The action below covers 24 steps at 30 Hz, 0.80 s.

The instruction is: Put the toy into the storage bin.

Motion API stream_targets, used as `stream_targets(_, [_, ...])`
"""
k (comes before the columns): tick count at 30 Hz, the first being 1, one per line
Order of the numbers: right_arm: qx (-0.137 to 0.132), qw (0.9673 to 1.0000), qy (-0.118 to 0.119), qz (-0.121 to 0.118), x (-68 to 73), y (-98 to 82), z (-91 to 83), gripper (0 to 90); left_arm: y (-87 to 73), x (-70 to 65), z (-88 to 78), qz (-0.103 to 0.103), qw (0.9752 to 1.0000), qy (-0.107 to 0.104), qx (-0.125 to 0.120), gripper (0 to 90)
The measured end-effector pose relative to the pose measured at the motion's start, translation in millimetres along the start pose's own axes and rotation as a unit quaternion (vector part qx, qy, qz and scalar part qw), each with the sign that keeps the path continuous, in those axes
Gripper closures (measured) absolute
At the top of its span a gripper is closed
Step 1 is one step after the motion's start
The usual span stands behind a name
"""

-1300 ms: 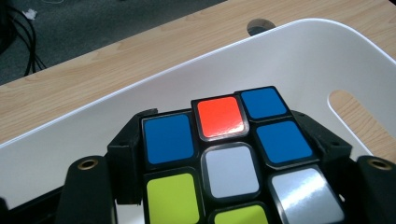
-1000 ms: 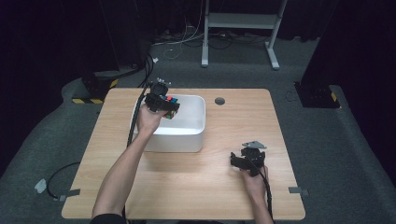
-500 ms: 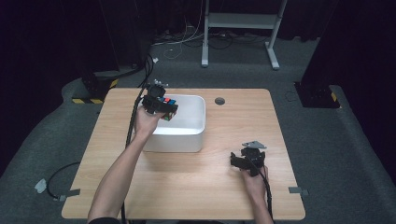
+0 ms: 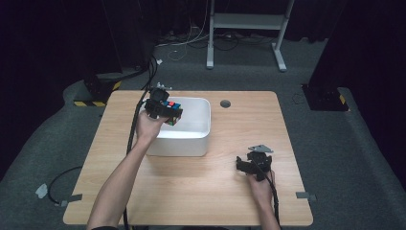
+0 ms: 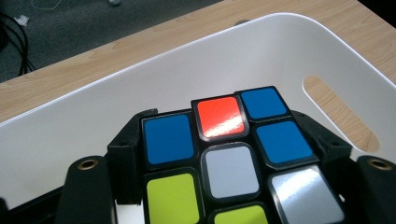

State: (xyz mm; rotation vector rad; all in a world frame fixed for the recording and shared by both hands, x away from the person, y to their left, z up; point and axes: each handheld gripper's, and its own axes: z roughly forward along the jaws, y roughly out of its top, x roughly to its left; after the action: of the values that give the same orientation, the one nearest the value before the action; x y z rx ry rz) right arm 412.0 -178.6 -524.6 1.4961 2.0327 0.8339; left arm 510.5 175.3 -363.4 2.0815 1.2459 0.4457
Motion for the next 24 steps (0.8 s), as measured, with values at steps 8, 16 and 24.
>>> stream_targets(8, [0.000,1.0000,0.000,0.000,0.0,0.0,0.0,16.9,-6.1,-3.9,-4.3,-0.003,0.9999,-0.010,-0.005,31.0])
stream_targets(16, [0.000,1.0000,0.000,0.001,0.0,0.0,0.0,16.9,-11.1,-6.9,-8.2,0.004,0.9999,-0.010,-0.005,31.0])
stream_targets(24, [0.000,1.0000,0.000,0.000,0.0,0.0,0.0,16.9,-12.8,-9.2,-13.9,0.009,0.9998,-0.010,-0.012,31.0])
